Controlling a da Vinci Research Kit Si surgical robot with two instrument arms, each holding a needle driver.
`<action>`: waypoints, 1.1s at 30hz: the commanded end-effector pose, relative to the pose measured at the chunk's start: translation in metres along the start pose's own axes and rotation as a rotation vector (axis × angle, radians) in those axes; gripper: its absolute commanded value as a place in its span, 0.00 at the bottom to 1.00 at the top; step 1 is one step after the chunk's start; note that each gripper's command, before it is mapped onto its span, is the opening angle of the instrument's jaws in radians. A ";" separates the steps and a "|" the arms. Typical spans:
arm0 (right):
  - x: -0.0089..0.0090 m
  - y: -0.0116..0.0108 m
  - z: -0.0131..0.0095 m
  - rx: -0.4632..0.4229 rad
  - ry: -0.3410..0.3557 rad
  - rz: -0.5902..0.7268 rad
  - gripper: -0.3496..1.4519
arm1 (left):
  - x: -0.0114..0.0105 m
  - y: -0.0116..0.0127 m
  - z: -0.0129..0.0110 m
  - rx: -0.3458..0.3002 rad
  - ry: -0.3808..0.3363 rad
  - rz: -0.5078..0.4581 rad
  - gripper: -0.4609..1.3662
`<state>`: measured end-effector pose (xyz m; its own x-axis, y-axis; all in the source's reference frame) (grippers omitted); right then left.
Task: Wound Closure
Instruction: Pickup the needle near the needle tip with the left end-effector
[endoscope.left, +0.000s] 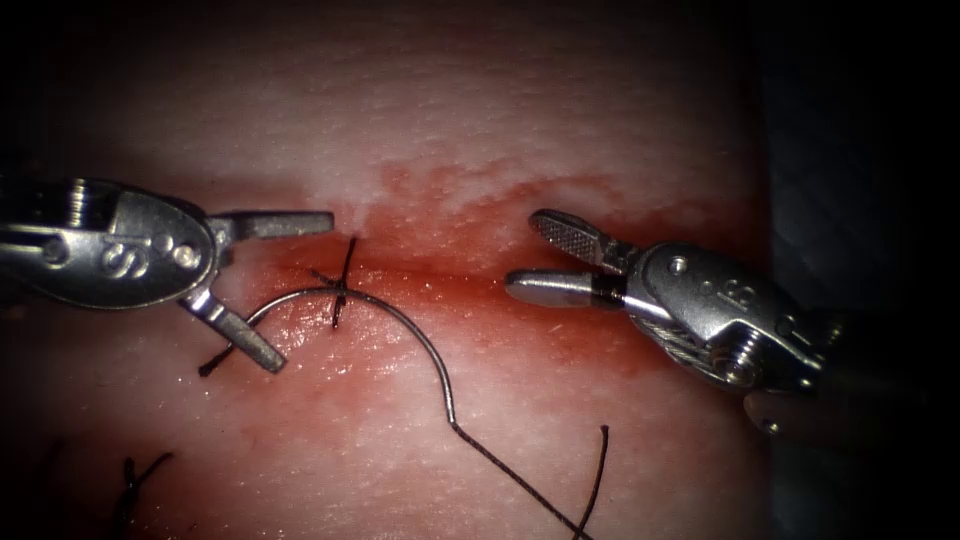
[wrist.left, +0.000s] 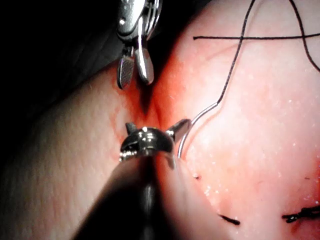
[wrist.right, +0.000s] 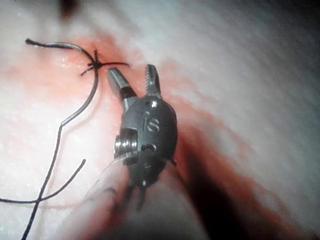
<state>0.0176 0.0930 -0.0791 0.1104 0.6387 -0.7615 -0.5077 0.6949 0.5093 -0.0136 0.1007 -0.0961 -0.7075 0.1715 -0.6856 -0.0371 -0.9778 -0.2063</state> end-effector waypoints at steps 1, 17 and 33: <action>0.0000 0.0000 0.0000 0.001 -0.001 0.000 0.48 | -0.0001 -0.0001 0.0002 0.017 -0.021 -0.028 0.56; 0.0002 0.0002 0.0002 0.001 -0.015 0.001 0.48 | -0.0040 0.0004 0.0029 0.158 -0.233 -0.275 0.52; 0.0003 0.0001 0.0004 -0.001 -0.026 0.001 0.49 | -0.0094 0.0022 0.0086 0.115 -0.419 -0.437 0.51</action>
<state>0.0179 0.0934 -0.0791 0.1324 0.6477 -0.7503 -0.5078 0.6944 0.5098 -0.0131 0.0955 -0.0833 -0.8314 0.5189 -0.1989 -0.4463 -0.8367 -0.3172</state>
